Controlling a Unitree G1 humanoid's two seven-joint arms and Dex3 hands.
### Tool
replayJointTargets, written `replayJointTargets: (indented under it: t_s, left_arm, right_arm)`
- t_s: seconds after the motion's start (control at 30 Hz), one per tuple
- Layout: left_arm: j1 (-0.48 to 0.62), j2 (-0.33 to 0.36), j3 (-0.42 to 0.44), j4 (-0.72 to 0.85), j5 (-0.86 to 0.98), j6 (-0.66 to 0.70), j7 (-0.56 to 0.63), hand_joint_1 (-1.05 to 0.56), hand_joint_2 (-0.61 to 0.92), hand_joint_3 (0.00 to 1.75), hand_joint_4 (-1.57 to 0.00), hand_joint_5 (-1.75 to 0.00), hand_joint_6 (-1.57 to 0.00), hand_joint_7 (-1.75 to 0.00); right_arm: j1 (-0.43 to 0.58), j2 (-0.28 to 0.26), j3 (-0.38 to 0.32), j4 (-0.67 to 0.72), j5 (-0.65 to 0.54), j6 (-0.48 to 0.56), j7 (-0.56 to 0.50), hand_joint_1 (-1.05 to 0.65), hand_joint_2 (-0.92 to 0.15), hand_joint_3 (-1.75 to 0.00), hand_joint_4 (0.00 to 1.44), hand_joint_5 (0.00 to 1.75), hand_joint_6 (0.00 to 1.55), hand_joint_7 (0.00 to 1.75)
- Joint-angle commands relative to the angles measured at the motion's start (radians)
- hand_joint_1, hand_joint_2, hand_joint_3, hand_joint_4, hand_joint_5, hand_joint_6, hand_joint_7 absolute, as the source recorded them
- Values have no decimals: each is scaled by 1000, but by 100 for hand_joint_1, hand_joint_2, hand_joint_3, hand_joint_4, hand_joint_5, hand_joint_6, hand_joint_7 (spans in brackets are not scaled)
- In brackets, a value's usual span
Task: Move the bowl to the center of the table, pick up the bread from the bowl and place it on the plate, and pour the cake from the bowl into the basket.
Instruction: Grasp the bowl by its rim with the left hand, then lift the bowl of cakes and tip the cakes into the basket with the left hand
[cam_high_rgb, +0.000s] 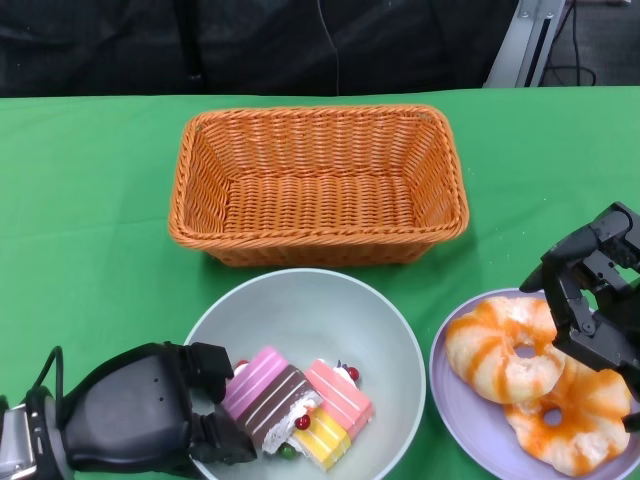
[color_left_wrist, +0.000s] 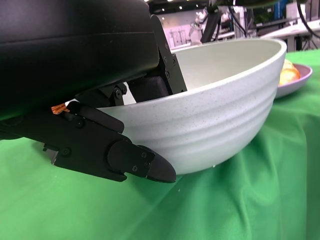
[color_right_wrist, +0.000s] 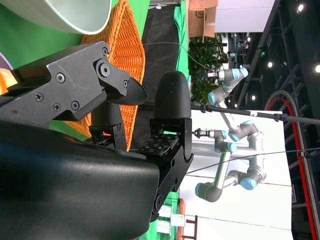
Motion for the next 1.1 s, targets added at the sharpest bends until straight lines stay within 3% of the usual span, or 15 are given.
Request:
replayJointTargets:
  t_s: [0.03,0.3,0.57,0.77,0.9,1.0,1.1]
  left_arm:
    - [-15,8,-13,18,19,-6,42,-40,89,0,-59,-133,-117,-4]
    - [-24,4,-28,32,41,3,102,-41,88,0,-56,-141,-118,-4]
    - [-46,-12,-53,68,58,6,189,-39,87,1,-61,-136,-121,-5]
    - [-75,-40,-80,133,79,4,316,-35,90,1,-64,-140,-123,-7]
    - [-90,-53,-92,173,76,4,363,-34,92,5,-59,-160,-121,-12]
    - [-105,-60,-104,194,88,14,398,-33,92,8,-57,-173,-91,-75]
    - [-117,-67,-118,217,98,25,443,-32,92,10,-58,-174,-82,-99]
  right_arm:
    - [-4,-3,-17,2,9,-10,-5,-8,-71,-91,72,166,61,132]
    - [-5,-1,-18,10,7,-22,-8,-6,-69,-95,73,166,61,133]
    - [2,-1,-16,-4,10,-13,-10,-6,-69,-96,72,166,60,133]
    - [3,8,-16,-5,15,-16,-15,-5,-69,-96,74,166,62,133]
    - [5,8,-15,-10,23,-10,-10,-5,-68,-97,74,166,62,134]
    - [7,10,-13,-17,29,-4,-11,-5,-68,-98,74,165,61,134]
    - [7,7,-12,-21,38,-1,-4,-5,-69,-98,74,166,61,134]
